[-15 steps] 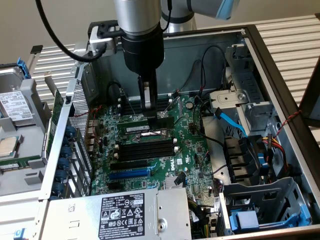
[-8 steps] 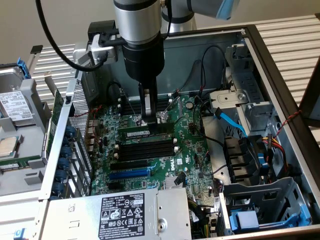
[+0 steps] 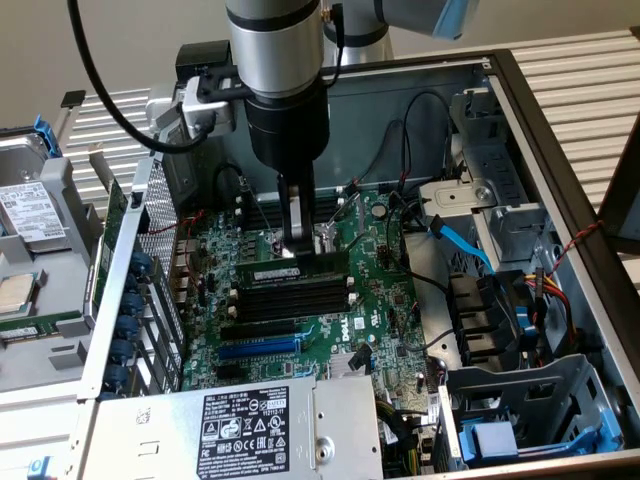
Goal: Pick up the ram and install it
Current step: 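Insert the ram into the slot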
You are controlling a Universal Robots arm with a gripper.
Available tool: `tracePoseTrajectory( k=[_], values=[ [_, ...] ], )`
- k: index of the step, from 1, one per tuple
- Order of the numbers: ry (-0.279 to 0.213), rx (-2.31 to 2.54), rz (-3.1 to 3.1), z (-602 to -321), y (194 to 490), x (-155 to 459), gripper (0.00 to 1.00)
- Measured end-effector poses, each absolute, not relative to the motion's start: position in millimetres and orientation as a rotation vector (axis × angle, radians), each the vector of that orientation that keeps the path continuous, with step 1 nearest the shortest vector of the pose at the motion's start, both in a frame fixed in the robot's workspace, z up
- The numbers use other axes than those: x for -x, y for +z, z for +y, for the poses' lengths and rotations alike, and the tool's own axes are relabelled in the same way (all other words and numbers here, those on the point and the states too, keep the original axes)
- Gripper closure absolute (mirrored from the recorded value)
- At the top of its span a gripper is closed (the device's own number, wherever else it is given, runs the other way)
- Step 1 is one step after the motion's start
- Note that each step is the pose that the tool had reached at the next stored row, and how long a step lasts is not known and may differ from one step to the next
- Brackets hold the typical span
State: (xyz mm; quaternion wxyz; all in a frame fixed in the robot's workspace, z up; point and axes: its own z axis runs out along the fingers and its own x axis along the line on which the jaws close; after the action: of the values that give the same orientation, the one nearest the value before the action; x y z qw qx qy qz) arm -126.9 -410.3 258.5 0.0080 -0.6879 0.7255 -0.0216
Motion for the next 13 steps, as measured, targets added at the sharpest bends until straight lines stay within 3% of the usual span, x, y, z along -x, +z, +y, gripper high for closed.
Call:
tracePoseTrajectory(
  k=[13],
  values=[
    [-0.068,2.150,2.267,-411.2,253.3,127.5,0.87]
  ],
)
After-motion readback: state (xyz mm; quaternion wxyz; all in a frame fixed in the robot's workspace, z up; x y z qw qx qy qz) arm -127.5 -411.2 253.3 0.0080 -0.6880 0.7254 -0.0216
